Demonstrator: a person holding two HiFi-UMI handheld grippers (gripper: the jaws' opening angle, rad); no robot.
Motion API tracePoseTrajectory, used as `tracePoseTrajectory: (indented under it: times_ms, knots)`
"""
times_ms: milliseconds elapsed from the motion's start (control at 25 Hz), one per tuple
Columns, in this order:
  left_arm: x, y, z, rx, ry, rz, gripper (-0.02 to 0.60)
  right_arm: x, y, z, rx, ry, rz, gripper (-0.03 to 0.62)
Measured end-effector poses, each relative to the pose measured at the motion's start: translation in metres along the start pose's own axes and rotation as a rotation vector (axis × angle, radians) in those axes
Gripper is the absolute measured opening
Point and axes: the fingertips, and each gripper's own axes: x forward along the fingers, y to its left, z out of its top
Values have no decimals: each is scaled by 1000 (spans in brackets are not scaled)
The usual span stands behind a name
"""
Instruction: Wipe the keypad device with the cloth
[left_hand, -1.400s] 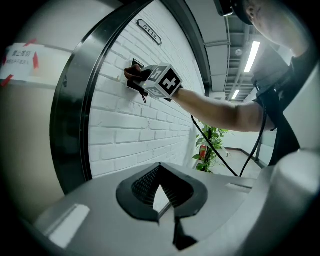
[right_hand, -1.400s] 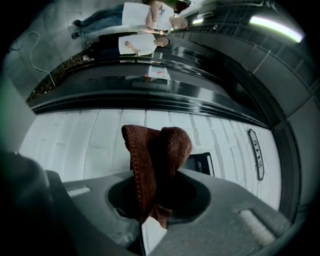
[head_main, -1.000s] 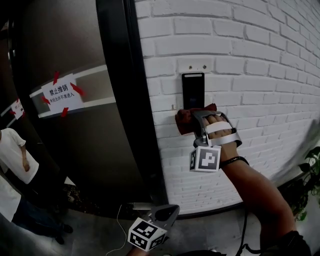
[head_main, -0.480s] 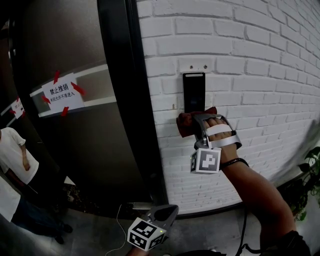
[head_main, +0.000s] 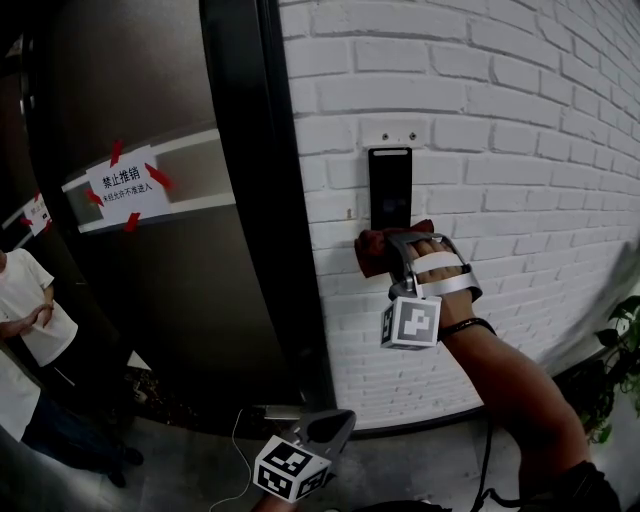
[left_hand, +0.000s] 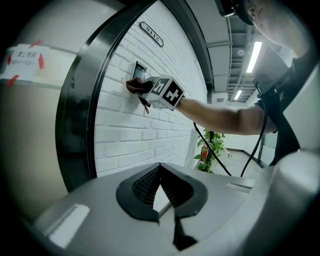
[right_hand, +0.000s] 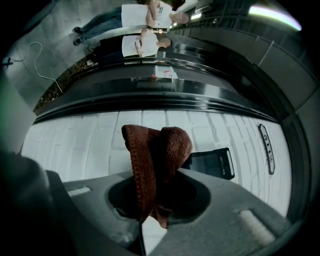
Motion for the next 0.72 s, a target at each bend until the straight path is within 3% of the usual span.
tracePoseTrajectory:
  times_ms: [120, 360, 560, 720]
  knots:
    - [-2, -1, 0, -1, 0, 3, 16, 0, 3, 1, 6, -1, 26, 54]
    - [-7, -2, -1, -3, -7, 8, 17, 8, 47, -16, -18, 35, 181, 54]
    - [-13, 2, -5, -4, -4, 19, 17, -16, 49, -3, 22, -18, 226, 54]
    - [-18, 12, 0, 16, -13, 42, 17, -45, 18, 14, 55, -75, 183, 54]
